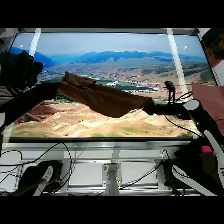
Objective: Fold the clothes and pants, and hang the long-sleeved shirts on hangers.
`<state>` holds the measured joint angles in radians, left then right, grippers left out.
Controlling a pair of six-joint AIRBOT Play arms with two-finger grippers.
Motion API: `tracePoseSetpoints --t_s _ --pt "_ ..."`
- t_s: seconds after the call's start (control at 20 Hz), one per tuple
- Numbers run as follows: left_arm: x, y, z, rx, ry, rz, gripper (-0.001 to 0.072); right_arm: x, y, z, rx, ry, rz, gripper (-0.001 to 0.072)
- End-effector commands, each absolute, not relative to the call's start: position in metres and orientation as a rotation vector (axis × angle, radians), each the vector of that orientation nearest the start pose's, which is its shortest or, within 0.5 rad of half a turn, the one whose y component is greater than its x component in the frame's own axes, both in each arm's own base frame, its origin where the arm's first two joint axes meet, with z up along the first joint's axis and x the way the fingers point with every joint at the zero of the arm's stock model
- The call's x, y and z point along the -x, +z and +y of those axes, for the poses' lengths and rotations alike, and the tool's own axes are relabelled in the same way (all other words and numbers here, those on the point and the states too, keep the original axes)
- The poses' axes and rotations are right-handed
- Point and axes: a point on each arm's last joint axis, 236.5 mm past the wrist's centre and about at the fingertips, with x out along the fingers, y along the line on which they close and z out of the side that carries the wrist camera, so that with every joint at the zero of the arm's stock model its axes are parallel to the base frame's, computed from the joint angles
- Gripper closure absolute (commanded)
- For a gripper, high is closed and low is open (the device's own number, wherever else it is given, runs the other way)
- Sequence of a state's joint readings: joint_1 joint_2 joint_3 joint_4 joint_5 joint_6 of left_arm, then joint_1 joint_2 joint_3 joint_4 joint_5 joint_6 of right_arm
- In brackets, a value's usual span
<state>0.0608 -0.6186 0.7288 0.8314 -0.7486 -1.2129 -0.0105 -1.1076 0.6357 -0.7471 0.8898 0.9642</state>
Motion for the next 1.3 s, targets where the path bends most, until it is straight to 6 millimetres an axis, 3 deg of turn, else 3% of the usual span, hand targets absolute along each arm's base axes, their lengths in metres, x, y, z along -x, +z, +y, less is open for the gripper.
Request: tracePoseSetpoints --t_s 0.0,0.15,0.3,0.4,0.45,0.65,0.8,1.1,1.25 --pt "-0.318 0.143 -0.060 0.236 -0.236 0.612 0.0692 -0.319 -0.059 0.147 -0.304 0.553 1.132 0.0261" --pt "-0.318 0.141 -0.057 0.221 -0.227 0.617 0.0692 -0.338 -0.056 0.126 -0.344 0.457 1.087 0.0264" --pt "-0.318 0.140 -0.055 0.212 -0.222 0.620 0.0691 -0.335 -0.063 0.123 -0.362 0.455 1.117 0.0264" --pt "-0.318 0.139 -0.055 0.213 -0.221 0.622 0.0691 -0.326 -0.074 0.137 -0.437 0.484 1.182 0.0244" --pt "-0.318 0.139 -0.055 0.212 -0.222 0.622 0.0691 -0.321 -0.080 0.148 -0.485 0.503 1.219 0.0187" --pt "-0.318 0.139 -0.055 0.212 -0.222 0.622 0.0691 -0.305 -0.093 0.201 -0.583 0.618 1.288 0.0183" --pt "-0.318 0.139 -0.055 0.213 -0.222 0.623 0.0690 -0.299 -0.094 0.228 -0.615 0.653 1.305 0.0185" --pt "-0.318 0.139 -0.055 0.213 -0.222 0.623 0.0691 -0.315 -0.083 0.235 -0.622 0.644 1.274 0.0190" --pt "-0.318 0.139 -0.055 0.215 -0.222 0.622 0.0691 -0.316 -0.093 0.232 -0.623 0.599 1.339 0.0196"
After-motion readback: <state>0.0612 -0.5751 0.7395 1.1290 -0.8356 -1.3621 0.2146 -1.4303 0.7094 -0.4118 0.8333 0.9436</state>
